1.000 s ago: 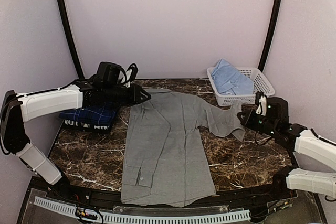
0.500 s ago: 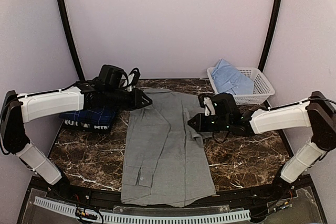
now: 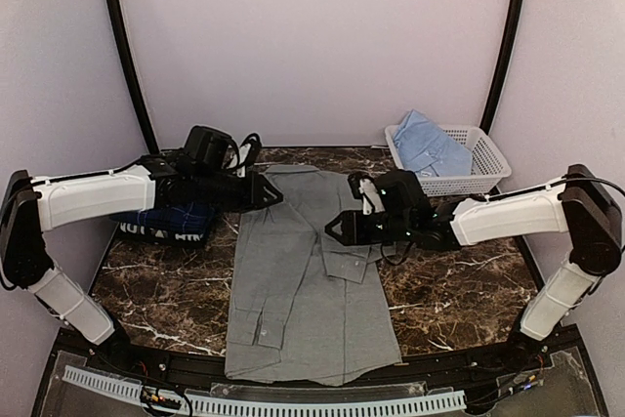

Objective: Fold and stack the long sleeve shirts
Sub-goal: Pick up the 1/3-folded shirt from the center of the board.

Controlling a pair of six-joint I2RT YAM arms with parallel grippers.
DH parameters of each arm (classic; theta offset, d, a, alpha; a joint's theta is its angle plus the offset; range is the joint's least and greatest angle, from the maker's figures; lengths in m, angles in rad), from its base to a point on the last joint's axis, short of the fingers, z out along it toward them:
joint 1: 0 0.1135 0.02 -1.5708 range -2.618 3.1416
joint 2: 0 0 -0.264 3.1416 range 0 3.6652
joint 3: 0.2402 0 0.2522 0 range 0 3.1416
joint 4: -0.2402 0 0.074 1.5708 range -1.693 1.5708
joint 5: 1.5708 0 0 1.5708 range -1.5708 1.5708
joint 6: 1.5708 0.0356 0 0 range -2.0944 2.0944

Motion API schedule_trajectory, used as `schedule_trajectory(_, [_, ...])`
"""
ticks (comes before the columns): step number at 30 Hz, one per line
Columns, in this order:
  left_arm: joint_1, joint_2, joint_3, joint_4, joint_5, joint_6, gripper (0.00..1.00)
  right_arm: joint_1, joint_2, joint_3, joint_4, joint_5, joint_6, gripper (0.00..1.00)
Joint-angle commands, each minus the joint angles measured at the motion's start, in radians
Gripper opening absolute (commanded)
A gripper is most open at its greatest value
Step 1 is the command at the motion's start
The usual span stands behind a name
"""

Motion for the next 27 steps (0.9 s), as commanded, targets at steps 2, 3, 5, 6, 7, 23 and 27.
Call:
schedule_trajectory(2, [-0.078,0.04,0.028,-0.02,-0.01,0.021,0.27,-0.057,-0.106,-0.11,-0.024,0.038,0.046,0.49])
schedule_trajectory(3, [-0.092,0.054,0.049,-0.023,-0.022,0.021,0.27,-0.071,-0.13,-0.133,-0.024,0.041,0.055,0.49])
schedule_trajectory(5, [-0.133,0.125,0.086,-0.037,-0.045,0.022,0.28,-0.097,-0.183,-0.178,-0.036,0.068,0.068,0.49])
schedule_trajectory(6, [-0.158,0.144,0.102,-0.052,-0.054,0.022,0.28,-0.106,-0.21,-0.188,-0.044,0.08,0.071,0.49])
schedule_trajectory(7, [-0.169,0.163,0.133,-0.062,-0.07,0.024,0.29,-0.116,-0.237,-0.201,-0.059,0.096,0.074,0.49])
schedule_trajectory(23, [-0.416,0.665,0.675,-0.417,-0.373,0.136,0.52,-0.225,-0.582,-0.293,-0.261,0.289,0.078,0.6])
schedule_trajectory(27, [-0.452,0.769,0.807,-0.517,-0.486,0.171,0.6,-0.228,-0.604,-0.296,-0.276,0.289,0.076,0.6])
